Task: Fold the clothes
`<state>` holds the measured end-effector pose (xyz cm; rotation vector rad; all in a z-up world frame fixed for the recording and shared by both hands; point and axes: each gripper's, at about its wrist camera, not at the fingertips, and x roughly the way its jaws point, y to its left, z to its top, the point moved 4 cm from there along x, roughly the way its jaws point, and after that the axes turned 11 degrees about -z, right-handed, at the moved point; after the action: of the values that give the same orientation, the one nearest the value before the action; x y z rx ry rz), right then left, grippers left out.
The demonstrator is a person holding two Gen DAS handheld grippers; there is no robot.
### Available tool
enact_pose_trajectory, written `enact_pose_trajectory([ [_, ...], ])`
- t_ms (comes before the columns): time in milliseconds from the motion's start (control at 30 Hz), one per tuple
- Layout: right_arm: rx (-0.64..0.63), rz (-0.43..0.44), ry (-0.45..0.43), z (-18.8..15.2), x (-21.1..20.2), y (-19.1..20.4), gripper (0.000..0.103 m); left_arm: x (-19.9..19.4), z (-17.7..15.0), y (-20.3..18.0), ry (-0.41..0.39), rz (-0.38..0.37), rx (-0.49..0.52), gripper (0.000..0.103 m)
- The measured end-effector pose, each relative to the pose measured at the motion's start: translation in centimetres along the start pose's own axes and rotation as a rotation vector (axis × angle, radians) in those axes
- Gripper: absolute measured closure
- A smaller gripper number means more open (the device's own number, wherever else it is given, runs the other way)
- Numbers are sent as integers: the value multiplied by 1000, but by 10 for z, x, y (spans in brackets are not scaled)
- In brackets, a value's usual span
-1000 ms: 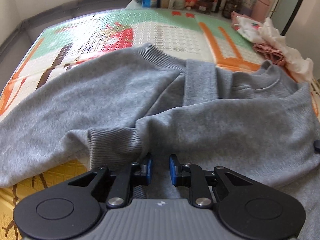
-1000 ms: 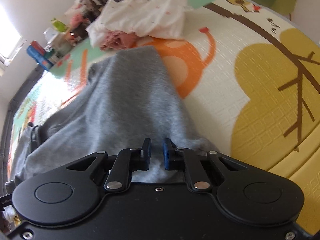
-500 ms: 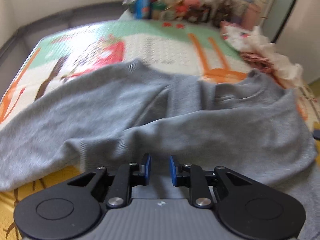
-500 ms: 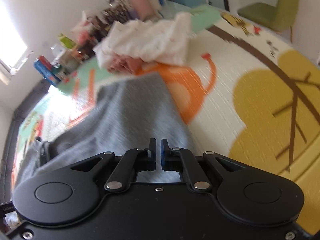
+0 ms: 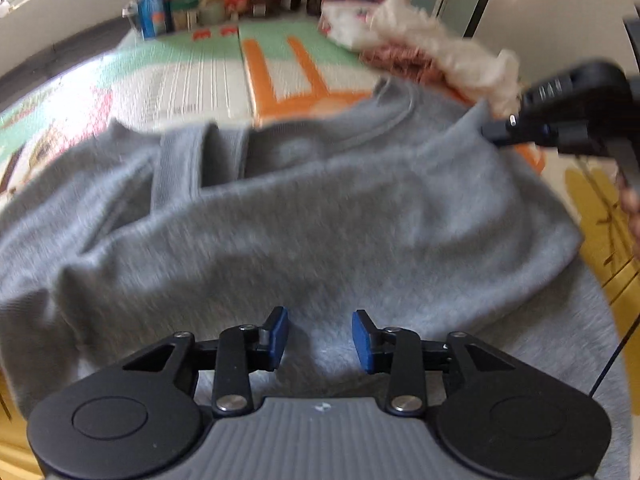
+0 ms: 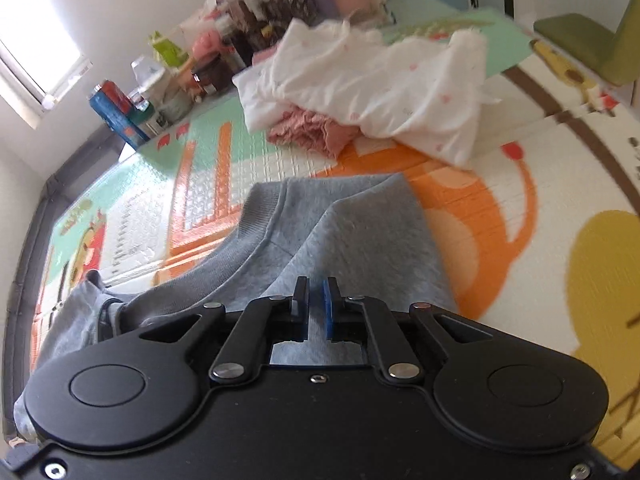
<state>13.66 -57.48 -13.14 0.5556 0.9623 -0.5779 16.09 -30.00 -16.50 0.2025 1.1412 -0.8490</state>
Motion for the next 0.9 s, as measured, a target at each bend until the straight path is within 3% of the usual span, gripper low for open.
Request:
enact_pose_trajectory([
  [233, 11, -91, 15, 11, 42, -7, 97, -4, -11, 3, 13, 20, -3, 61],
  [567, 11, -71, -12, 41, 65, -17, 97, -22, -30, 24, -7, 50, -78, 57],
  [767, 64, -1, -79, 50, 37, -22, 96, -32, -29, 28, -29, 37, -98, 57],
  [900, -31, 10, -89, 37, 8, -13, 96, -35, -27, 29, -42, 25, -107, 56],
])
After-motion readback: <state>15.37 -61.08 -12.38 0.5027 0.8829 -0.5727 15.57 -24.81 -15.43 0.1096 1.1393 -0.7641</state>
